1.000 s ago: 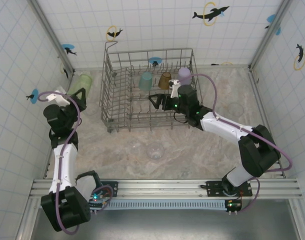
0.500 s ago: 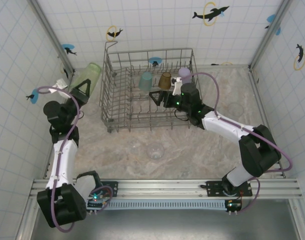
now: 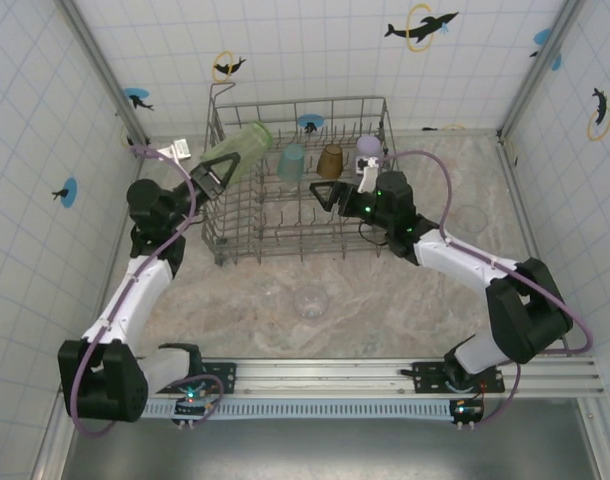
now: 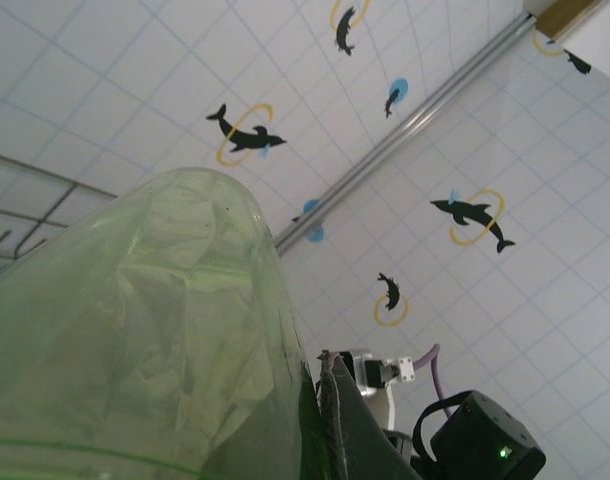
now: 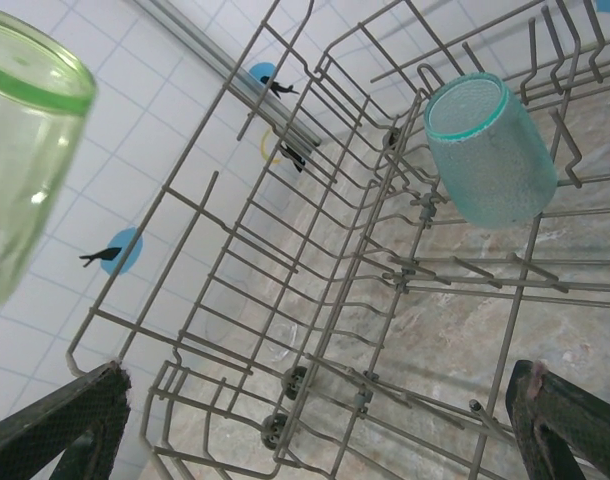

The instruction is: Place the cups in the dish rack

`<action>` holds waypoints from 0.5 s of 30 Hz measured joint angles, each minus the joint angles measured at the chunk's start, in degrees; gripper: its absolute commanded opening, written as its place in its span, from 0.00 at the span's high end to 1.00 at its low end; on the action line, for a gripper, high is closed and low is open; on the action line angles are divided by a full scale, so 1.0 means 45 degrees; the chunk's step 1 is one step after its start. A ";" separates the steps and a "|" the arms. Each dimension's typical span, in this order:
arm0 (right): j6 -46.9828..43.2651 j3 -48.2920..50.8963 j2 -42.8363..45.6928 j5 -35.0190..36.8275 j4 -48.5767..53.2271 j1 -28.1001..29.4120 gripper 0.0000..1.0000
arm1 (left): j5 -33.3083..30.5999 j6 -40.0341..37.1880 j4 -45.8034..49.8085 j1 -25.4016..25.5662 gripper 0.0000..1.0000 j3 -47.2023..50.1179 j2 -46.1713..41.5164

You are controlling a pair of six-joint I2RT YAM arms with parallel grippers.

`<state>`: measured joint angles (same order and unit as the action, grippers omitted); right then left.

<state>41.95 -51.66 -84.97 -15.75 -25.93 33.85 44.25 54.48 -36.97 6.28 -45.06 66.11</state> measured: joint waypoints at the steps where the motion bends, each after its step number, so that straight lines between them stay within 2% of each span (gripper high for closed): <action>1: 0.0053 0.0073 0.0068 -0.0039 -0.0107 -0.0029 0.00 | 0.0034 0.0000 -0.0019 0.0160 1.00 0.0000 0.0180; 15: 0.2424 0.0913 0.0185 -0.0748 -0.3628 -0.0437 0.00 | 0.0277 -0.0063 -0.0597 0.2074 1.00 -0.0024 0.2006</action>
<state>52.86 -47.55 -84.14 -19.11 -42.26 31.88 45.50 54.19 -39.66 15.62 -45.17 75.13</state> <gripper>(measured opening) 0.999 0.086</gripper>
